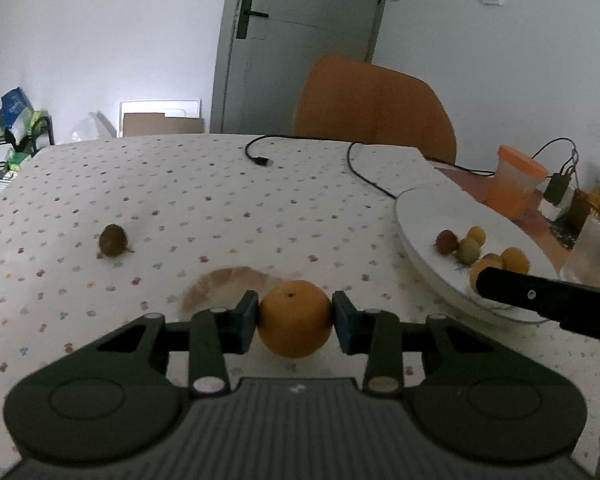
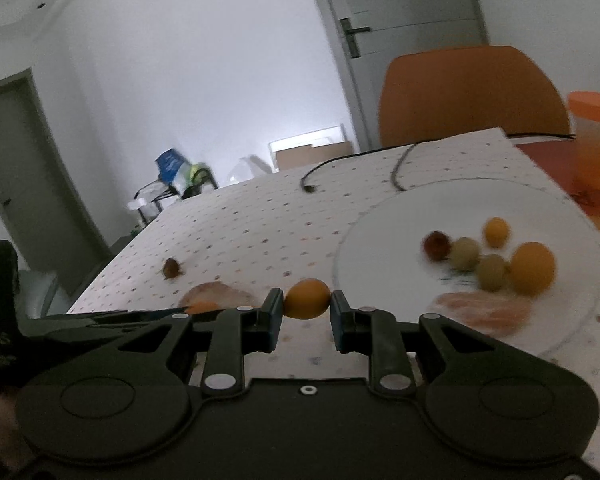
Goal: Organize fruits
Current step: 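Grasp the large orange with the left tool while the right tool holds the small fruit, then carry both oranges onto the white plate and open both tools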
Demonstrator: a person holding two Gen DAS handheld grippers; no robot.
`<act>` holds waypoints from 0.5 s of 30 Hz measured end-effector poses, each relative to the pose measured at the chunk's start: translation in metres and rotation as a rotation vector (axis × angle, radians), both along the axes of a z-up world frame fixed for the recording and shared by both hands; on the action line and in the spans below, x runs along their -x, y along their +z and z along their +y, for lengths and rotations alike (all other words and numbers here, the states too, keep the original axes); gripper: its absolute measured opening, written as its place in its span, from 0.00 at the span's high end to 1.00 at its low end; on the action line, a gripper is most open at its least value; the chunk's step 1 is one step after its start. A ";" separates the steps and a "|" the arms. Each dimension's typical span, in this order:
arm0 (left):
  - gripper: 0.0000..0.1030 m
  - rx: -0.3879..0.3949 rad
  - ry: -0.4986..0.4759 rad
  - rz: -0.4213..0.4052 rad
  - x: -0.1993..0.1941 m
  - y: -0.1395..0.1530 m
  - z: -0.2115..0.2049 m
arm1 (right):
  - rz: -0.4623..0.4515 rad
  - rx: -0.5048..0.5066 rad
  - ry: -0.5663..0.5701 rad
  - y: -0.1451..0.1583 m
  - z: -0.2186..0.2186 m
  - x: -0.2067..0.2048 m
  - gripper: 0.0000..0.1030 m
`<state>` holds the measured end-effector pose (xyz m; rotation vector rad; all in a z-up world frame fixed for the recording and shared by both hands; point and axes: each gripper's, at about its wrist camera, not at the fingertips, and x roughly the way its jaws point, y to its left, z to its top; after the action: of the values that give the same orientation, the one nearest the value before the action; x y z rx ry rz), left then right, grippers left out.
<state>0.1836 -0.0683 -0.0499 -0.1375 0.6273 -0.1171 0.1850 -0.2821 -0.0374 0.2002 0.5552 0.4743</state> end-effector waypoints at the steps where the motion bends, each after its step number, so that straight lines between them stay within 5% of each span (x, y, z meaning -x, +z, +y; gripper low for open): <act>1: 0.63 0.000 -0.002 -0.002 0.000 0.001 -0.002 | -0.001 -0.003 -0.008 0.000 -0.004 0.000 0.77; 15: 0.63 -0.025 -0.042 -0.028 -0.006 0.011 -0.027 | 0.003 -0.043 -0.072 -0.008 -0.034 -0.003 0.77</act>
<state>0.1896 -0.0953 -0.0386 -0.0988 0.6039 -0.1511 0.1882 -0.3160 -0.0453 0.2613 0.5390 0.4165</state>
